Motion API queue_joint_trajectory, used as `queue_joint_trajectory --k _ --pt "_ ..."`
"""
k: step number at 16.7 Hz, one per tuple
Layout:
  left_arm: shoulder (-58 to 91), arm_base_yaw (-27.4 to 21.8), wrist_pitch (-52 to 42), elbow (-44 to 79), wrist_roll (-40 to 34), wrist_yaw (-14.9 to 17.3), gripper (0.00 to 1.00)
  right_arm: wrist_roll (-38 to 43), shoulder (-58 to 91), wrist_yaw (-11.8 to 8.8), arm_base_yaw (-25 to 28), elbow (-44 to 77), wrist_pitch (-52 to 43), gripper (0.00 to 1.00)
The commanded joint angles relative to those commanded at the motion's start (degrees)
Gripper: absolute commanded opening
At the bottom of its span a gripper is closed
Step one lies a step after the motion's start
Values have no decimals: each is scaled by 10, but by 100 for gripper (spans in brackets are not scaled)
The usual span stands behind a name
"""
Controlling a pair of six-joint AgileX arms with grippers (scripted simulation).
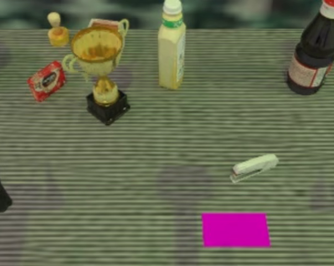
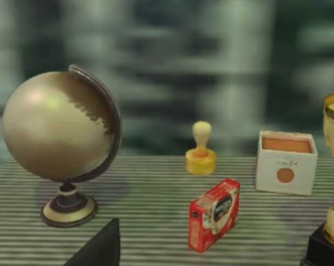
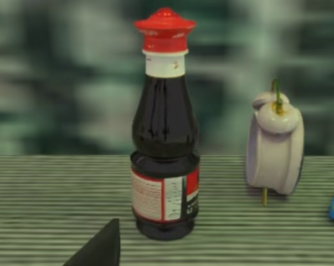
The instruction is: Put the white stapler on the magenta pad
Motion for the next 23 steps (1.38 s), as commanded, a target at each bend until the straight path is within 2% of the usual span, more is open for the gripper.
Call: queue_joint_trajectory --k 4,8,23 --pt "0 0 0 0 0 0 100 -16 17 -1 7 18 -13 100" --pt "0 0 0 0 0 0 100 -105 125 -2 42 122 -85 100" --pt "0 0 0 0 0 0 100 -665 971 -2 252 772 -565 100"
